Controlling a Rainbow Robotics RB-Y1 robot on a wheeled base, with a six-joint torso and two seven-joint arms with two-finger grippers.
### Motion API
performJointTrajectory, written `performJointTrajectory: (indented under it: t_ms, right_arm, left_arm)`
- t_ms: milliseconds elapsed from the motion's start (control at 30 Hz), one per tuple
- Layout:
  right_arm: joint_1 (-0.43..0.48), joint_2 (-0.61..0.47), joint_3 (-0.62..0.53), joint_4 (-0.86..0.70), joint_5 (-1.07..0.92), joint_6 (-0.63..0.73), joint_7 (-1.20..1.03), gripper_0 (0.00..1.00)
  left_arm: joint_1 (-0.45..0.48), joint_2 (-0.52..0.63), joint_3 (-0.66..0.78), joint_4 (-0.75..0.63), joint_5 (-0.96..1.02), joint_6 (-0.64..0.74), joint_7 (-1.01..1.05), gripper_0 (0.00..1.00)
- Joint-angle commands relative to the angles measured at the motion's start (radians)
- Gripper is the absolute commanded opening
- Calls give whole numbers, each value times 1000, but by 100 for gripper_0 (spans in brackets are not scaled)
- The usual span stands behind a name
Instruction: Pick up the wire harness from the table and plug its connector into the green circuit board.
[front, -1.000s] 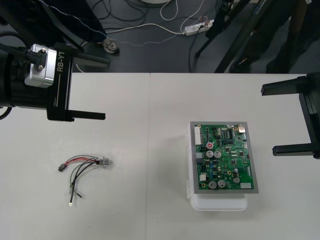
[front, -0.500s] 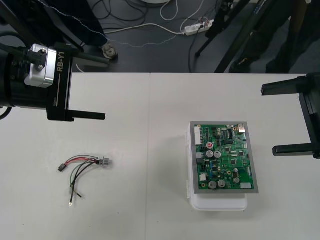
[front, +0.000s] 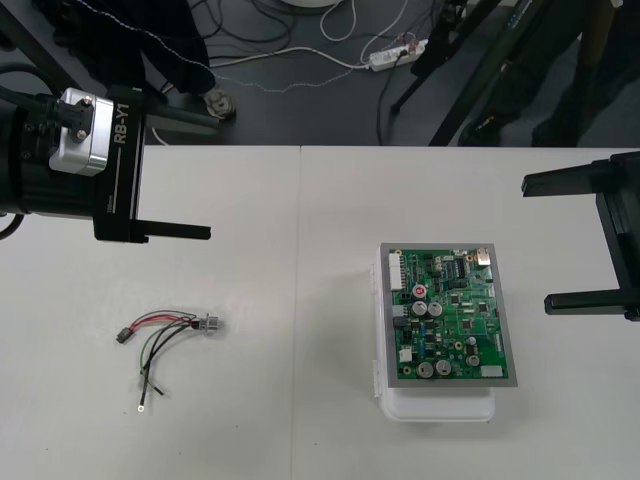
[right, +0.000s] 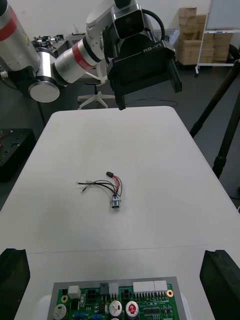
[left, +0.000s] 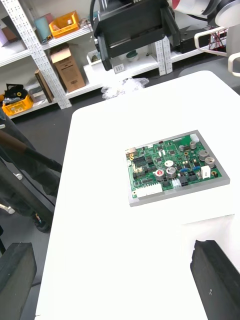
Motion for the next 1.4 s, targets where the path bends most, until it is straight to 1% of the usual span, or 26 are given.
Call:
performJointTrajectory:
  t_ms: [33, 300, 433, 567, 767, 1000, 1033, 1133, 1400]
  right_arm:
    - [13, 3, 9, 1, -13, 1, -5, 100]
    - [20, 4, 4, 5, -30, 1, -3, 100]
    - [37, 7, 3, 50, -83, 1, 5, 100]
    - [66, 7, -11, 67, -112, 1, 18, 100]
    - [147, 7, -50, 67, -157, 1, 49, 100]
    - [185, 7, -77, 67, -188, 1, 81, 100]
    - [198, 11, -83, 67, -191, 1, 86, 100]
    - [219, 11, -94, 68, -208, 1, 101, 100]
    - [214, 32, -97, 96, -267, 1, 140, 100]
  left_arm:
    - [-27, -12, 30, -5, 14, -26, 1, 91]
    - [-27, -12, 30, -5, 14, -26, 1, 91]
    - [-27, -12, 30, -5, 14, -26, 1, 91]
    - [-27, -12, 30, -5, 14, -26, 1, 91]
    - [-27, -12, 30, -5, 14, -26, 1, 91]
    - [-27, -12, 30, -5, 14, -26, 1, 91]
    - [30, -38, 10, 18, 8, -26, 0, 91]
    - [28, -37, 13, 15, 17, -26, 0, 91]
    - [28, -20, 12, 15, 3, -26, -19, 91]
